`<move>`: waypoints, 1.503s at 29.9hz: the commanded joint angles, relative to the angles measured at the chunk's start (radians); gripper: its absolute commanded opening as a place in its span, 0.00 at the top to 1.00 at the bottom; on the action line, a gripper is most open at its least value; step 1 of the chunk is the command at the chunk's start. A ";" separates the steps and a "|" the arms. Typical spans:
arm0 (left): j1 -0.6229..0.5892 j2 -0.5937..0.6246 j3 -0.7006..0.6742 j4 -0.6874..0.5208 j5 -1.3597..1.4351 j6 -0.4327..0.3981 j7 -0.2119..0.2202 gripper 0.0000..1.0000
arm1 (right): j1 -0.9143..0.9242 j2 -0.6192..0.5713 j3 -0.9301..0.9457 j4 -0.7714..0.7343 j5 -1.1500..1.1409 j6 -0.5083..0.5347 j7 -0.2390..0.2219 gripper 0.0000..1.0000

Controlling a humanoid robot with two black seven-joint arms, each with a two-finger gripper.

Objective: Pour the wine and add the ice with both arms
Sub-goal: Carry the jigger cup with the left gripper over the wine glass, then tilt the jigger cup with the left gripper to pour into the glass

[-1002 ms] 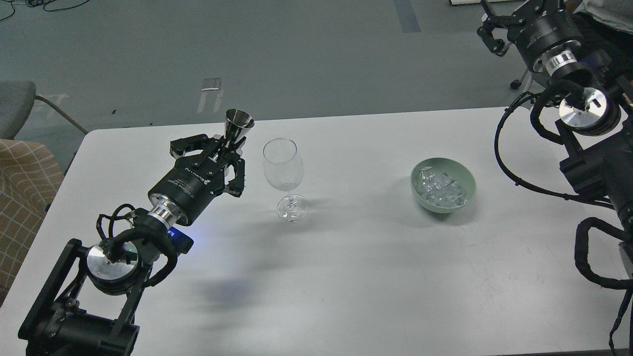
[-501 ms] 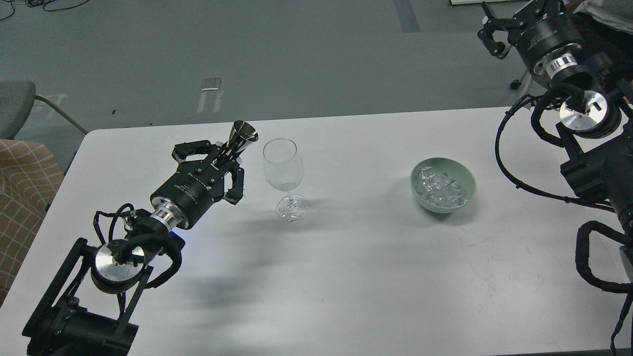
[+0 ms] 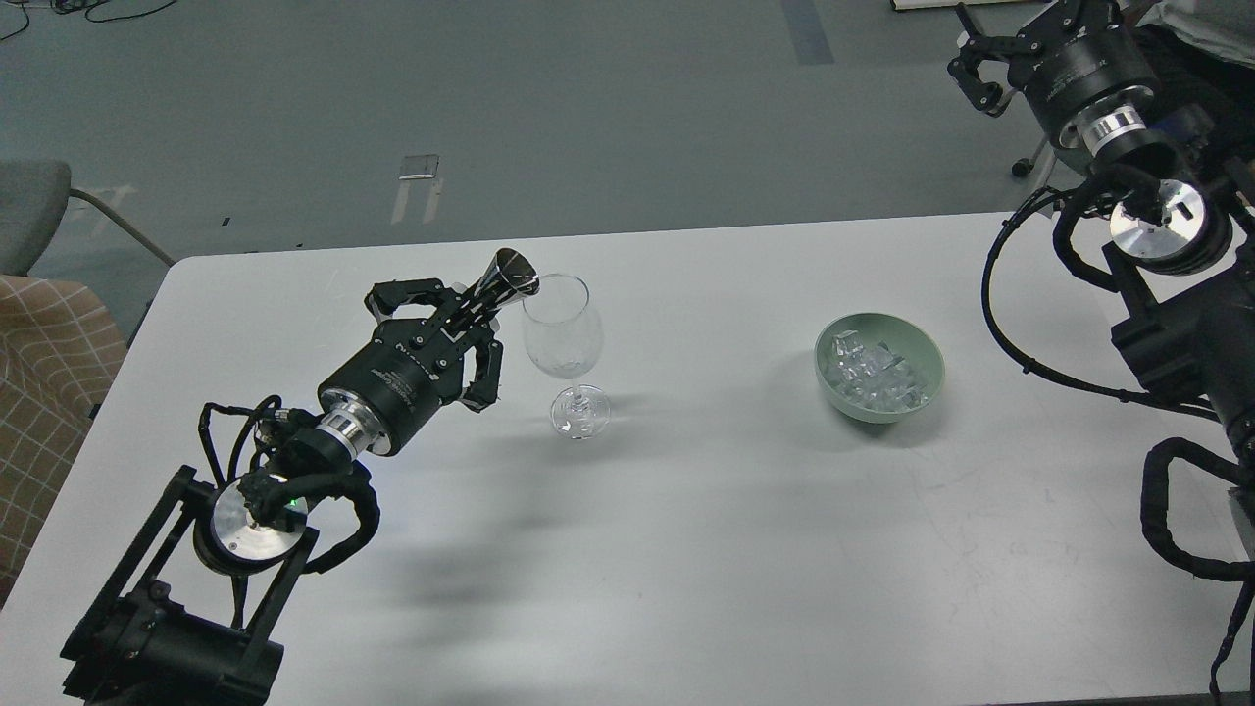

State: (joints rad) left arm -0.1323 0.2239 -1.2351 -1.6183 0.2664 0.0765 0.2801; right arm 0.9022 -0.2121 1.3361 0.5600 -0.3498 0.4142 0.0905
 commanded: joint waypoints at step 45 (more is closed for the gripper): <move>-0.110 0.092 0.006 0.015 0.398 -0.133 0.152 1.00 | -0.019 -0.035 0.012 0.046 0.005 0.002 0.000 0.00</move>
State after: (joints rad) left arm -0.2393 0.3092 -1.2295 -1.6031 0.6342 -0.0370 0.4180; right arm 0.8850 -0.2452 1.3480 0.6057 -0.3453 0.4158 0.0905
